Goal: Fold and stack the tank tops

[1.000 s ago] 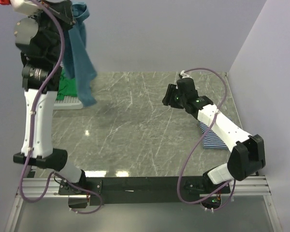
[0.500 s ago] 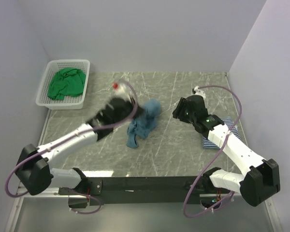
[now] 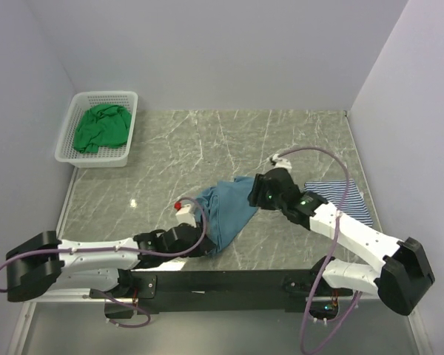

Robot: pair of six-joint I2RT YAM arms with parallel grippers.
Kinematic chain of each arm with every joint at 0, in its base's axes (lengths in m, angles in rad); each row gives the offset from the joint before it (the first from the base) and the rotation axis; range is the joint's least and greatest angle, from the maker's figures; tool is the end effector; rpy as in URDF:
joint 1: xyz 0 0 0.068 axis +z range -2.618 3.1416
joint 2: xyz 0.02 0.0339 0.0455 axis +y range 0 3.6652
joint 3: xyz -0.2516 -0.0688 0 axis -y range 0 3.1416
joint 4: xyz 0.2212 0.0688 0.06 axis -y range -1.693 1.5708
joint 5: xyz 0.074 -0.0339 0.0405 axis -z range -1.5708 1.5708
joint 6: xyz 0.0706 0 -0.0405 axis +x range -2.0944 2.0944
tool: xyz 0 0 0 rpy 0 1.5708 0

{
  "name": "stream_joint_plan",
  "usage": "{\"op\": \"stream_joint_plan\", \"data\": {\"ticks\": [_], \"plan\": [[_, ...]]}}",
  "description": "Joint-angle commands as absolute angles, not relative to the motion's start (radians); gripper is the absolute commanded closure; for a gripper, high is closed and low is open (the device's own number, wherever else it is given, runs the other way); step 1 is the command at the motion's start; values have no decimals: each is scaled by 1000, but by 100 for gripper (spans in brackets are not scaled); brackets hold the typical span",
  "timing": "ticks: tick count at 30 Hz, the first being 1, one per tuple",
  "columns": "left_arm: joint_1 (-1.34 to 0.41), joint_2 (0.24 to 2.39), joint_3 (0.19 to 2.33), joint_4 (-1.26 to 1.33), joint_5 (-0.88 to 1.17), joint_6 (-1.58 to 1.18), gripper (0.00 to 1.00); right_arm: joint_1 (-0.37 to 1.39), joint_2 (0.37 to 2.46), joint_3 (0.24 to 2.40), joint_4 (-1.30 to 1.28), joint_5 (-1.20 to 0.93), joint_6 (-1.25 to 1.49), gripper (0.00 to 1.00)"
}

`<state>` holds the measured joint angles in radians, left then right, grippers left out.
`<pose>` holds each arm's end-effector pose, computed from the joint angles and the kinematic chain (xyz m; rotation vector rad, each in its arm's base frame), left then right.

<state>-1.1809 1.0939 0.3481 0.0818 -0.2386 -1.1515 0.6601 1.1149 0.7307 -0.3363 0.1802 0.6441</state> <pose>0.0991 -0.1972 0.1431 -0.1051 2.4077 -0.9641 0.2010 0.1400 0.2175 0.0764 2.3216 0.4710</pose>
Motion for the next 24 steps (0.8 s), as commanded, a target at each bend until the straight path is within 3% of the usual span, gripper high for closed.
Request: {"op": "stream_joint_plan", "data": {"ticks": [1,8,17,21,24], "plan": [[-1190,1028,302,72,-327,-1327,80,728,1189,782,-294,229,666,38],[-1200,1055,314,11,-347,-1358,88,837,1409,989,-325,304,681,37],[-1201,1049,337,-96,-383,-1400,89,847,1689,1294,-460,422,661,36],[-1203,1039,348,-159,-408,-1433,79,851,1787,1354,-517,449,647,36],[-1203,1029,351,-186,-414,-1424,64,851,1828,1377,-517,459,638,36]]}}
